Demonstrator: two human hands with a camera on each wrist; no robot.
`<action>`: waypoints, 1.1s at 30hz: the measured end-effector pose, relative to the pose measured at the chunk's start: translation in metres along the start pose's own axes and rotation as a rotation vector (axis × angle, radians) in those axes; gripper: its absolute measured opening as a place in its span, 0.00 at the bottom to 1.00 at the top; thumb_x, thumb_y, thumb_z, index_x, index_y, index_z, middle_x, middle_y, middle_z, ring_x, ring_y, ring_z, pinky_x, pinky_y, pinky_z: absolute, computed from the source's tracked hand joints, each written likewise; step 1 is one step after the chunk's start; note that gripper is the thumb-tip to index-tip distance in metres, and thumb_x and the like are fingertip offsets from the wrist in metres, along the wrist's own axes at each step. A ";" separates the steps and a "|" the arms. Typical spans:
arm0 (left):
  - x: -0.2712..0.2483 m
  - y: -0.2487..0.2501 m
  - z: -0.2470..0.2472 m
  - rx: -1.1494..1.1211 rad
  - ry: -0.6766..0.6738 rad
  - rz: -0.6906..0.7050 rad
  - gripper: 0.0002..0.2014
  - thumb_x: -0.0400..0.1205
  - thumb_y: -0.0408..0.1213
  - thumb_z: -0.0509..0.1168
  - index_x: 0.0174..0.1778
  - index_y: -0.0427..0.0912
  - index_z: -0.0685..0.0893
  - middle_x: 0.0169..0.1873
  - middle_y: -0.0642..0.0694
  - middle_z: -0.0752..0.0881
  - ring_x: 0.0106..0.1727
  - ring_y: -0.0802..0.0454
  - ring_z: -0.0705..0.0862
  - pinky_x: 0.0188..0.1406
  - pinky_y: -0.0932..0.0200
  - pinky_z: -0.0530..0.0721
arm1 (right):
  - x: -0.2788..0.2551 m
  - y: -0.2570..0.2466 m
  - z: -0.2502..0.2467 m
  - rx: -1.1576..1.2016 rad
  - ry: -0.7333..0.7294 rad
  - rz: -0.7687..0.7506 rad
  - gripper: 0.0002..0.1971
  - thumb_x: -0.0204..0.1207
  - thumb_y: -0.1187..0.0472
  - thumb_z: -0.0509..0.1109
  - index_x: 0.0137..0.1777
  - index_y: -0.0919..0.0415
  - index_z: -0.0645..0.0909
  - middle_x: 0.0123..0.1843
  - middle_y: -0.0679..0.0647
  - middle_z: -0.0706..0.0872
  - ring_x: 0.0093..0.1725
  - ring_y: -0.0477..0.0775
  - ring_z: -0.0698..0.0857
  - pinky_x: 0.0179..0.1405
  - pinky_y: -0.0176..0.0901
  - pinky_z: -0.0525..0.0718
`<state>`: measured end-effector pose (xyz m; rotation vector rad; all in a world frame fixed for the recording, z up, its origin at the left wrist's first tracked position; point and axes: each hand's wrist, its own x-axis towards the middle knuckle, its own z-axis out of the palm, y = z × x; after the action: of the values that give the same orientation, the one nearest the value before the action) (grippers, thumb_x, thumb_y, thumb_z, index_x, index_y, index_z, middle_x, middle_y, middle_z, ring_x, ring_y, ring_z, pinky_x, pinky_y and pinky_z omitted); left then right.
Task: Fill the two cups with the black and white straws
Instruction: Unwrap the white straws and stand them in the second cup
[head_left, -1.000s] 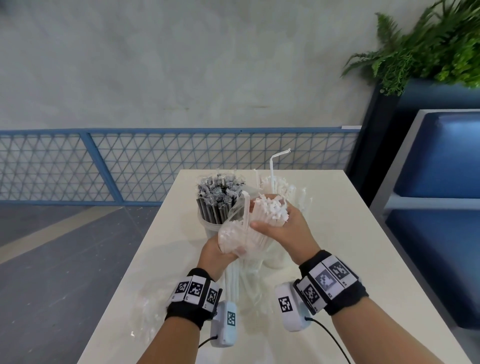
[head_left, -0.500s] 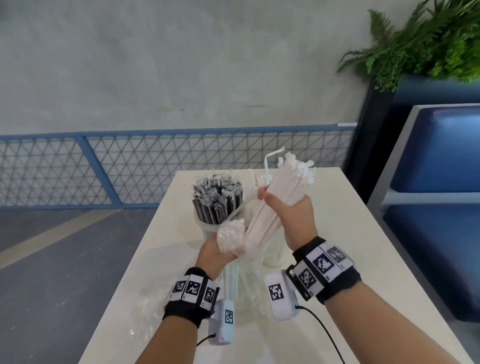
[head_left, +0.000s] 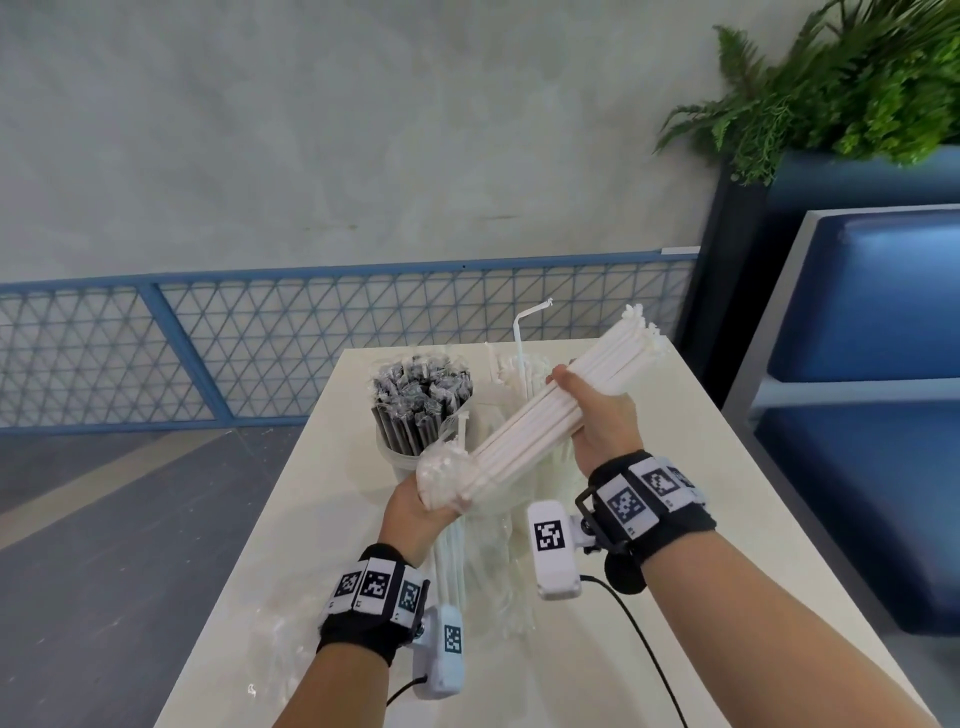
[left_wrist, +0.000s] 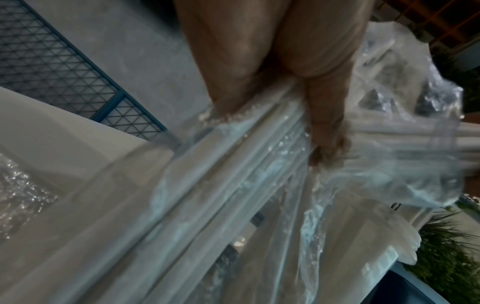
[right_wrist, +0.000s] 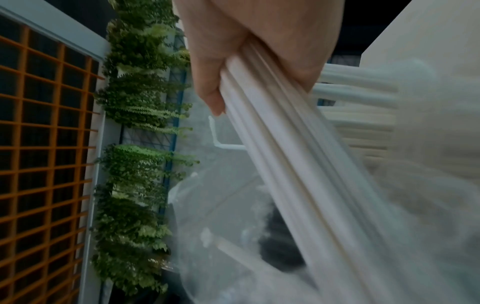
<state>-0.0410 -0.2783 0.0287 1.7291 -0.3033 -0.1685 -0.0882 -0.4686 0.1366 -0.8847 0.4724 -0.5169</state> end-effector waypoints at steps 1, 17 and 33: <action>0.001 -0.001 0.000 0.000 0.000 0.002 0.18 0.70 0.25 0.74 0.56 0.33 0.82 0.42 0.47 0.86 0.46 0.54 0.84 0.38 0.78 0.81 | -0.001 0.003 -0.001 -0.018 -0.013 0.014 0.11 0.68 0.71 0.75 0.50 0.68 0.82 0.44 0.59 0.86 0.45 0.56 0.86 0.42 0.44 0.85; 0.002 0.002 -0.013 0.006 0.133 -0.049 0.15 0.71 0.28 0.75 0.52 0.38 0.82 0.44 0.41 0.86 0.50 0.46 0.84 0.44 0.62 0.79 | 0.012 -0.030 -0.006 -0.030 0.245 -0.222 0.20 0.66 0.68 0.75 0.58 0.73 0.79 0.47 0.60 0.86 0.40 0.53 0.86 0.33 0.37 0.84; -0.003 0.008 -0.012 -0.073 0.021 -0.030 0.15 0.71 0.22 0.72 0.52 0.35 0.82 0.40 0.50 0.87 0.36 0.69 0.87 0.34 0.77 0.81 | 0.022 0.003 0.009 -0.553 0.000 -0.610 0.30 0.68 0.67 0.75 0.68 0.50 0.69 0.47 0.37 0.78 0.42 0.29 0.79 0.41 0.15 0.73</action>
<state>-0.0416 -0.2674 0.0385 1.6624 -0.2528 -0.1819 -0.0646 -0.4749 0.1353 -1.5776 0.3418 -0.9662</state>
